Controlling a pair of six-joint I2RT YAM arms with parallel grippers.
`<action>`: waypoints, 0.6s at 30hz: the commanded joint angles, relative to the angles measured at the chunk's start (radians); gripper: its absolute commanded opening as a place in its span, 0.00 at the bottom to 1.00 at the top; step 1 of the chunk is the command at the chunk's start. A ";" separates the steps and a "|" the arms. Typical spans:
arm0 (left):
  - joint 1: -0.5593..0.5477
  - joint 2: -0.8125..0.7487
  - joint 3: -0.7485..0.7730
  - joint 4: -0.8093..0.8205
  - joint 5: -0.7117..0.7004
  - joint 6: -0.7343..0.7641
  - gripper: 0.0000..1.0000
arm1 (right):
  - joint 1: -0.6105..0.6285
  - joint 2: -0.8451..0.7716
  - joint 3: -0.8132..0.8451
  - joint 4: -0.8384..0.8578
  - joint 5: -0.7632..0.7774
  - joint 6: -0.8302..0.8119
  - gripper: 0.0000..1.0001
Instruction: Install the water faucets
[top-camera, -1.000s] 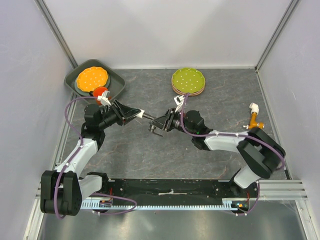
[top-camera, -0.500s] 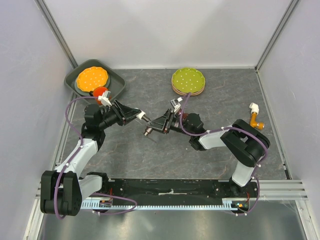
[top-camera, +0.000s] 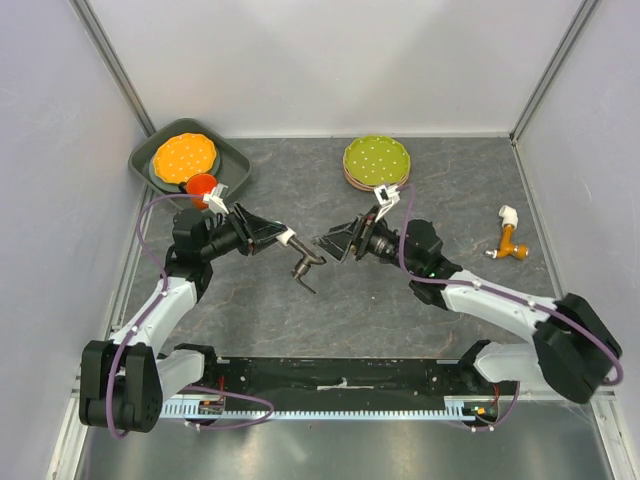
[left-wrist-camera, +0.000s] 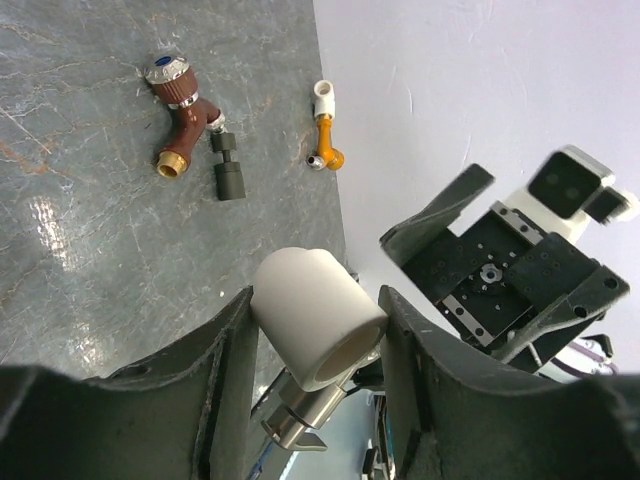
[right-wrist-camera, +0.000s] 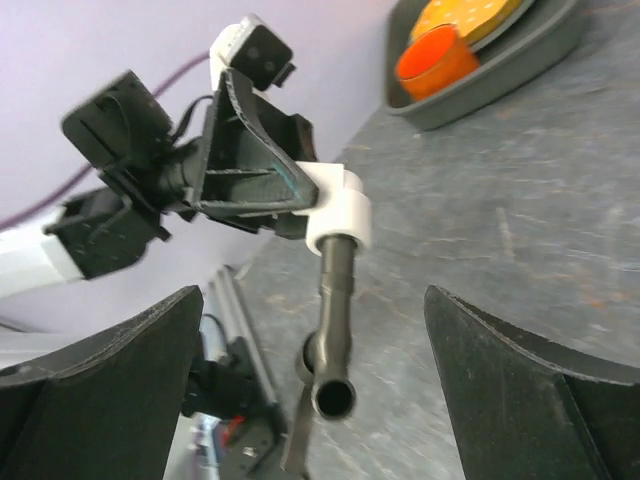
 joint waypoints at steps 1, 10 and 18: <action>0.001 -0.015 0.019 0.036 0.031 -0.031 0.02 | 0.021 -0.157 0.000 -0.293 0.171 -0.404 0.98; 0.001 -0.007 0.021 0.027 0.026 -0.025 0.02 | 0.505 -0.231 0.007 -0.383 0.800 -1.181 0.98; 0.001 -0.013 0.024 0.017 0.026 -0.019 0.02 | 0.752 -0.027 0.068 -0.220 1.127 -1.548 0.98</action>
